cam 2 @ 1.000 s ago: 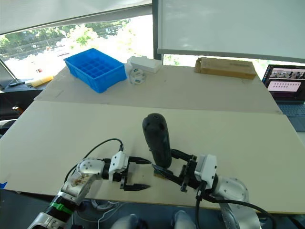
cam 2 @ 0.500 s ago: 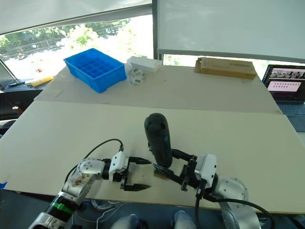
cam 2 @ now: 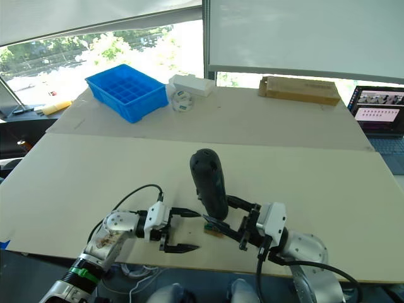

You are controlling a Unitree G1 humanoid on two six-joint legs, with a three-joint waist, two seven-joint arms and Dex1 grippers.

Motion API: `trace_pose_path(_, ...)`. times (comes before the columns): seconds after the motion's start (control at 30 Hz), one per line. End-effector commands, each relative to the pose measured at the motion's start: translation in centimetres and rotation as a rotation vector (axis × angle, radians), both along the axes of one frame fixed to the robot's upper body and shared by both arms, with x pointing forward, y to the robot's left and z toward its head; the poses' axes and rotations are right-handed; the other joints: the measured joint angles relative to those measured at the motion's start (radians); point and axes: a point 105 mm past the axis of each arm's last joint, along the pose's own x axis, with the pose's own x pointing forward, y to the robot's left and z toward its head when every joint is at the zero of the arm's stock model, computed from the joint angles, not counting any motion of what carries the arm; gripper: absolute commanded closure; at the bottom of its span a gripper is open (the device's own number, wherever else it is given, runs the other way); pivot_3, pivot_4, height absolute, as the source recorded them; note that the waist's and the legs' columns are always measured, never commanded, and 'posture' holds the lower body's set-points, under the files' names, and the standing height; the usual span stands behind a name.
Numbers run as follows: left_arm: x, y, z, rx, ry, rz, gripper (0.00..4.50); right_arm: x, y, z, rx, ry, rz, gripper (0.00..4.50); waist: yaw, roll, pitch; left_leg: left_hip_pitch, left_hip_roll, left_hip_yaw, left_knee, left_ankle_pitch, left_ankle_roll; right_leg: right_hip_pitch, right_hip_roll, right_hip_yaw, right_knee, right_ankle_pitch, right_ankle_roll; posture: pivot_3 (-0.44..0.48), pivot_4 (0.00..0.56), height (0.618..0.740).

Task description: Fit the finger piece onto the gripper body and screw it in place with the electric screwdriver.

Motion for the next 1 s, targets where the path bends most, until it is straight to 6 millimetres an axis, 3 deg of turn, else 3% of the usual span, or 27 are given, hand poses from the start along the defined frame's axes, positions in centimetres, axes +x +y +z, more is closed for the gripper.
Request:
trace_pose_path(0.03, -0.19, 0.09, -0.62, 0.009, 0.013, 0.002, 0.0, -0.56, 0.14, 1.7, 0.037, -0.088, 0.017, 2.61, 0.0, 0.0, 0.0, 0.0, 0.0, 0.0, 0.0, 0.0, 0.0, 0.0, 0.0, 0.0, 0.0, 0.0, 0.0, 0.0, 0.15, 0.74)
trace_pose_path(1.0, -0.32, 0.2, -0.91, 0.013, 0.022, 0.003, 0.0, -0.78, 0.43, 1.7, 0.043, -0.074, 0.036, 2.61, 0.0, 0.0, 0.0, 0.0, 0.0, 0.0, 0.0, 0.0, 0.0, 0.0, 0.0, 0.0, 0.0, 0.0, 0.0, 0.0, 0.15, 0.74)
